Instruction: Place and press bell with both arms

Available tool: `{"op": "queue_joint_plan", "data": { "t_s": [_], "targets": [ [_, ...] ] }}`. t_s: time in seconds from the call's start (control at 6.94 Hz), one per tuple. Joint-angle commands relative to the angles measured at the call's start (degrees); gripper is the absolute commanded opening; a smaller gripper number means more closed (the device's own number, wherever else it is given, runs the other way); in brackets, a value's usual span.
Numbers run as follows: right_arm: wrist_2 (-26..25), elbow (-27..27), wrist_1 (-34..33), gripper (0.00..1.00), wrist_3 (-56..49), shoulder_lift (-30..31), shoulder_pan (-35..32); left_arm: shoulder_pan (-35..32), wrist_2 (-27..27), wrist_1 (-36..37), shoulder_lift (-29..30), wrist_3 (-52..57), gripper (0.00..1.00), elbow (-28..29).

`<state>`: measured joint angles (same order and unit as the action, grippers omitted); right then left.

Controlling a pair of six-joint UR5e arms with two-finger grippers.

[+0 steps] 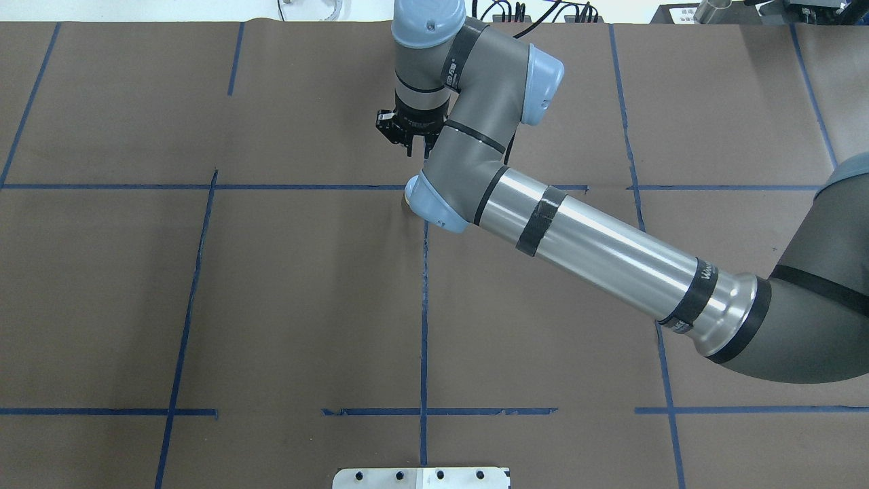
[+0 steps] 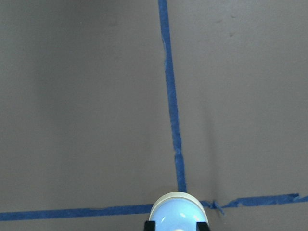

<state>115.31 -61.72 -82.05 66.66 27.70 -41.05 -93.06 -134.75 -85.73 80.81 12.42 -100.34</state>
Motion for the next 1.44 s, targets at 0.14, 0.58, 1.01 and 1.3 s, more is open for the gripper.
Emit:
{"op": "queue_joint_plan", "data": {
  "t_s": [0.14, 0.58, 1.01, 1.3],
  "targets": [
    [8.75, -7.39, -12.63, 1.0, -18.23, 5.48, -9.97, 0.16, 0.02, 0.04, -1.44, -0.29, 1.0, 3.46],
    [13.17, -23.33, -17.0, 1.0, -46.88, 27.17, -22.45, 0.07, 0.54, -1.72, -1.61, -0.03, 1.0, 2.52],
    [17.73, -27.4, -17.0, 1.0, -75.45, 44.67, -36.77, 0.07, 0.02, -2.07, -1.53, 0.23, 1.0, 2.08],
    [21.18, -27.58, -16.91, 1.0, -89.28, 55.39, -48.81, 0.07, 0.28, -1.81, -1.96, 0.15, 1.0, 2.17]
  ]
}}
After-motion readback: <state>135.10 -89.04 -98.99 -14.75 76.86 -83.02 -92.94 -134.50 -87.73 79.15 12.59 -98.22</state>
